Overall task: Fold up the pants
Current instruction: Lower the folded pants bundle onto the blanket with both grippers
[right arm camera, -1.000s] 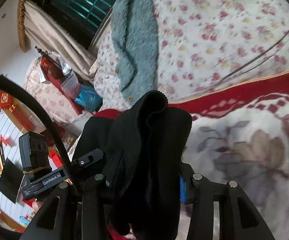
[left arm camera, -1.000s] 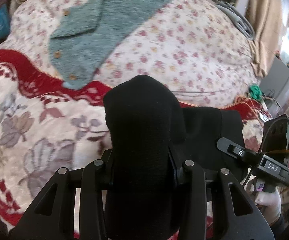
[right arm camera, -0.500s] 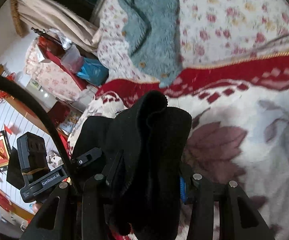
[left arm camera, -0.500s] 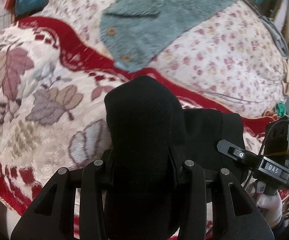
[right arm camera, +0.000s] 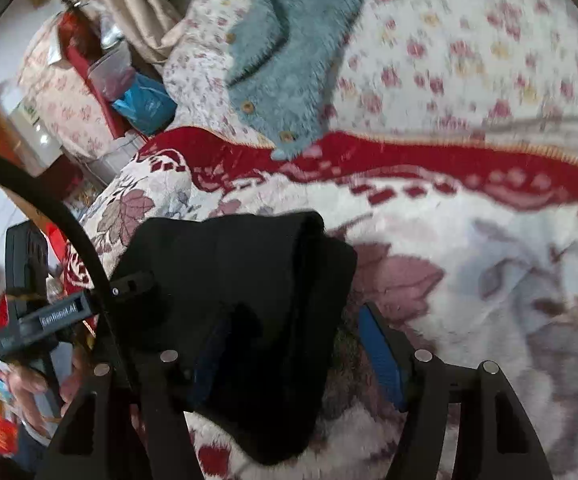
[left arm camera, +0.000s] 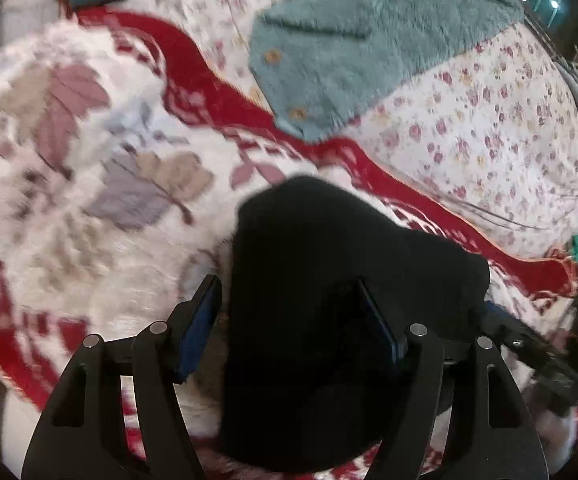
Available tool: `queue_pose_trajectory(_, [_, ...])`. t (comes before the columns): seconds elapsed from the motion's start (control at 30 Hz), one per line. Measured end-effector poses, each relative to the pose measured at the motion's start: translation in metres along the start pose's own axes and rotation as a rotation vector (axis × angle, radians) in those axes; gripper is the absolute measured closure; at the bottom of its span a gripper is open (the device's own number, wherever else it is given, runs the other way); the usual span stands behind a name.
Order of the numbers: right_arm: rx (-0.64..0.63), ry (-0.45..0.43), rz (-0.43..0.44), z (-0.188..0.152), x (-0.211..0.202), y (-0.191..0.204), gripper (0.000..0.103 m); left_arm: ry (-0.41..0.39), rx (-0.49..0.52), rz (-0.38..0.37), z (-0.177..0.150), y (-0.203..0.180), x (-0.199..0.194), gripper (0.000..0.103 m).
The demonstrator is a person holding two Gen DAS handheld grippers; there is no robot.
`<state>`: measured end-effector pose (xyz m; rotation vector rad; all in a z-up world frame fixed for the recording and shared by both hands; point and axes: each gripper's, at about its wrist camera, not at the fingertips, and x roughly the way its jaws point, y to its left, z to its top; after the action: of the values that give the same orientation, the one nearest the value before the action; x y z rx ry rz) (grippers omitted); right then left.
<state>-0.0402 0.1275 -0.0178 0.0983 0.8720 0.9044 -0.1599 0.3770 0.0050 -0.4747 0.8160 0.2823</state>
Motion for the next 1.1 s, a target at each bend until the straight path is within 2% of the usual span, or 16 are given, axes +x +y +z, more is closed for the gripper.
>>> queue_pose_trajectory(0.13, [-0.096,0.019,0.002,-0.006,-0.003,0.023,0.039,-0.012,0.044,0.063,-0.007,-0.002,-0.006,0.034])
queue_pose_trajectory(0.23, [-0.187,0.056,-0.101,-0.021,0.013,0.032,0.039,-0.002,0.024,0.077,-0.013,0.001,-0.001,0.034])
queue_pose_trajectory(0.3, [-0.209,0.055,-0.116,-0.025,0.014,0.032,0.038,-0.012,0.028,0.088,-0.015,-0.001,-0.002,0.034])
queue_pose_trajectory(0.43, [-0.154,0.061,-0.092,-0.018,0.004,0.028,0.039,-0.029,0.055,0.132,-0.016,-0.011,-0.007,0.034])
queue_pose_trajectory(0.57, [-0.14,0.015,-0.05,-0.017,-0.015,0.036,0.039,-0.05,0.065,0.141,-0.018,-0.018,-0.018,0.034])
queue_pose_trajectory(0.7, [-0.137,-0.011,-0.027,-0.017,-0.027,0.046,0.039,-0.095,0.078,0.154,-0.02,-0.028,-0.034,0.034])
queue_pose_trajectory(0.93, [-0.127,-0.07,0.014,-0.018,-0.046,0.059,0.039,-0.202,0.151,0.221,-0.032,-0.054,-0.062,0.034])
queue_pose_trajectory(1.1, [-0.154,-0.091,0.013,-0.02,-0.054,0.069,0.039,-0.227,0.174,0.232,-0.04,-0.064,-0.076,0.034])
